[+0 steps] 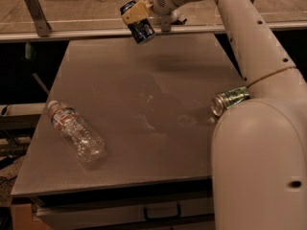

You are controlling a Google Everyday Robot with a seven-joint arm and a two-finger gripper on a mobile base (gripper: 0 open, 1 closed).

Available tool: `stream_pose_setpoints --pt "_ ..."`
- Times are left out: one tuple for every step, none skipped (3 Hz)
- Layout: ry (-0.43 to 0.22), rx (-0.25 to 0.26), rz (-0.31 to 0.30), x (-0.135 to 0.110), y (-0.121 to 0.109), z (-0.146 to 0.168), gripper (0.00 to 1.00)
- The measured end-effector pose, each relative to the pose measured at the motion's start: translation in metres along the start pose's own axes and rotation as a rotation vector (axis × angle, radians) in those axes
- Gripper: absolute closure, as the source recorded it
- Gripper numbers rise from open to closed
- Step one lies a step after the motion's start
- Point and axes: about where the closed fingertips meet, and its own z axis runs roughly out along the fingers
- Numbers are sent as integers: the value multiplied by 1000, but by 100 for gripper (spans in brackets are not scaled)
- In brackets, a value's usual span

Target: Place pepsi can upright

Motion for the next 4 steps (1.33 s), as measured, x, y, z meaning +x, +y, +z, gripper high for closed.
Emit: stream_pose_setpoints --pt "-71 58 5 -2 6 -23 100" --pt "-183 95 -7 3 25 -44 100" --pt "-267 90 -12 25 45 -34 100" --pt "-282 75 -13 42 54 -14 100"
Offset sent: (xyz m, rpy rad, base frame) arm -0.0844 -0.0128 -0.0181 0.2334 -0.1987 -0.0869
